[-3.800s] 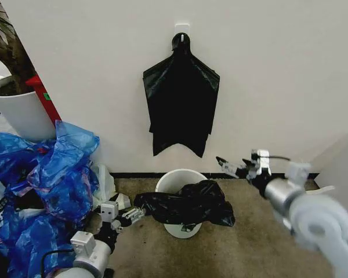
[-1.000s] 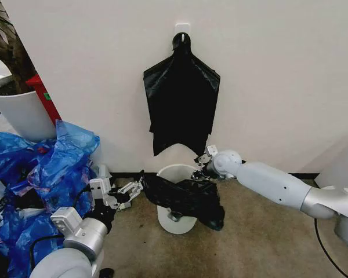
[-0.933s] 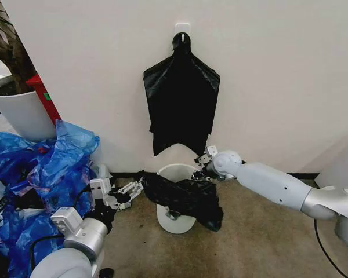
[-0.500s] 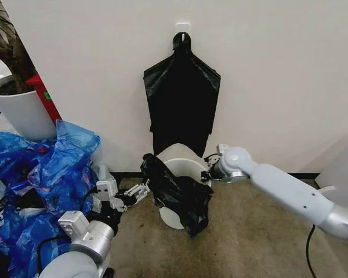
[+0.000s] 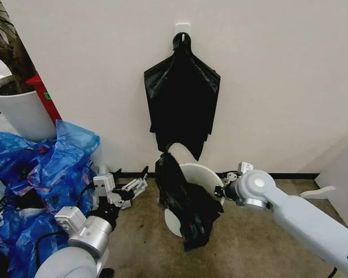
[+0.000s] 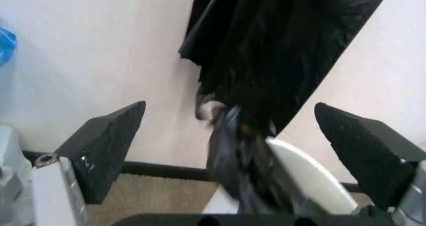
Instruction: Place the garbage bag over the trash bin.
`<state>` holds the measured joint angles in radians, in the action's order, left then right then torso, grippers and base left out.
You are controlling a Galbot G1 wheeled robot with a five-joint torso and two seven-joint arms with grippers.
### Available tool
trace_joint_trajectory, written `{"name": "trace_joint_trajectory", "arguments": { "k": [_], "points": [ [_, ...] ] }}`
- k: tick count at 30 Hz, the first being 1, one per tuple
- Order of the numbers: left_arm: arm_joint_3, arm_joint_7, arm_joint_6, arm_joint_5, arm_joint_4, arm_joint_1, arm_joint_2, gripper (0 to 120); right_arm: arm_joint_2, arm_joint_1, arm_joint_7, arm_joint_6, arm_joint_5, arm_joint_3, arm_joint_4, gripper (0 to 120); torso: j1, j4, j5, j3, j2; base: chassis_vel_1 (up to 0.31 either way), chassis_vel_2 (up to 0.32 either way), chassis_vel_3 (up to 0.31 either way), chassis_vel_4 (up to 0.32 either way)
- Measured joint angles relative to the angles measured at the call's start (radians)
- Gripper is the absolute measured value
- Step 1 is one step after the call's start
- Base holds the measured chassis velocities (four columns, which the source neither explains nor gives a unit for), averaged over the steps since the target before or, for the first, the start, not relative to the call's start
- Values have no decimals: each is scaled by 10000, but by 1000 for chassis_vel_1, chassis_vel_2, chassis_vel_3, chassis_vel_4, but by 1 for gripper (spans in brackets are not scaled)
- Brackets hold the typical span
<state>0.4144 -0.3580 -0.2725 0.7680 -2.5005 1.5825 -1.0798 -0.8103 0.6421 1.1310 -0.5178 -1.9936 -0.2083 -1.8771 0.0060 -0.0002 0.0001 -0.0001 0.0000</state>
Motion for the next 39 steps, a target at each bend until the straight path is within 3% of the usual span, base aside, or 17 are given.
{"name": "trace_joint_trajectory", "arguments": {
  "k": [4, 9, 16, 27, 39],
  "points": [
    [-32, 23, -29, 3, 1, -31, 17, 100, -59, 1006, 700, 947, 88, 1267, -764, 0, 0, -4, -3, 0, 1, 0, 0, 0, 0],
    [91, 5, -32, 109, 40, -95, -42, 100, -701, 1147, 2216, 3111, 511, 1197, -1270, 0, 0, 3, -1, 0, 0, 0, 0, 0, 0],
    [459, -27, -52, 374, 65, -389, 81, 100, -856, 2422, 2979, 3960, 1542, 1042, -1835, 0, 0, -4, 0, 0, 1, 0, 0, 0, 0],
    [444, 45, -52, 341, 46, -352, 13, 100, -1583, 3401, 2654, 4070, 2740, 1711, -1484, 0, 0, -2, -1, 0, 0, 0, 0, 0, 0],
    [335, 268, -13, 43, 9, -267, -23, 100, -1403, 3387, 2574, 4071, 3614, 1377, -1559, 44, 0, -1, 1, 1, 0, 0, 0, 0, 0]
  ]
}}
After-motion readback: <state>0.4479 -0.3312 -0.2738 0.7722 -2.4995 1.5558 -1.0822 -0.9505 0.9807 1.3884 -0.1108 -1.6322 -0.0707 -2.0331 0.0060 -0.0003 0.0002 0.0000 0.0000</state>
